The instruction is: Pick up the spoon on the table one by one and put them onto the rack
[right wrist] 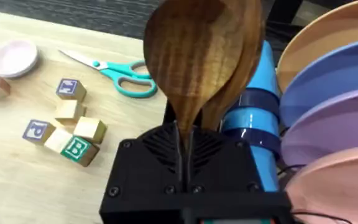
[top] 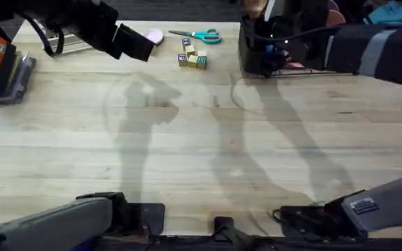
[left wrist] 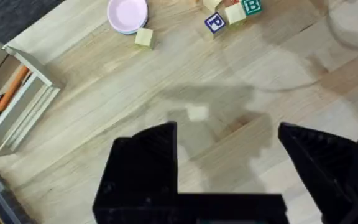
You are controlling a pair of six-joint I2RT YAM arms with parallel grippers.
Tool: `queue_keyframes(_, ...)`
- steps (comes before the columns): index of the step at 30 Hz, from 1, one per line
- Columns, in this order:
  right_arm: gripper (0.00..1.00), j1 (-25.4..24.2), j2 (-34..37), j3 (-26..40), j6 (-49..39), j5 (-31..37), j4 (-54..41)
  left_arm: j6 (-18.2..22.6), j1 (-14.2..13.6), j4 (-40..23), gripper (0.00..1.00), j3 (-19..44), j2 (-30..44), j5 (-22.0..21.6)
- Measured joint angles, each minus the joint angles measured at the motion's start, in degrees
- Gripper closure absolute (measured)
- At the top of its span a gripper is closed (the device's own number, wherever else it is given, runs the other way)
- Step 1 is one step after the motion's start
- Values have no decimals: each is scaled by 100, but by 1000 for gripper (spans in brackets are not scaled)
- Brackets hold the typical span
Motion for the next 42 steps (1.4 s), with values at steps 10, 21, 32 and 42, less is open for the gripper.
queue_keyframes(10, 16, 101, 0, 0, 19, -150, -12, -2, 0, -4, 7, 0, -1, 0)
queue_keyframes(21, 4, 85, -386, 0, 22, -19, -413, 0, 0, -6, 7, 0, 0, 0)
queue_keyframes(32, 5, 565, -861, 0, 22, 22, -1188, 0, 0, -4, 7, 0, 0, 0)
queue_keyframes(42, 5, 699, -1911, 0, 22, 23, -2541, 0, 0, -4, 7, 0, -2, 1)
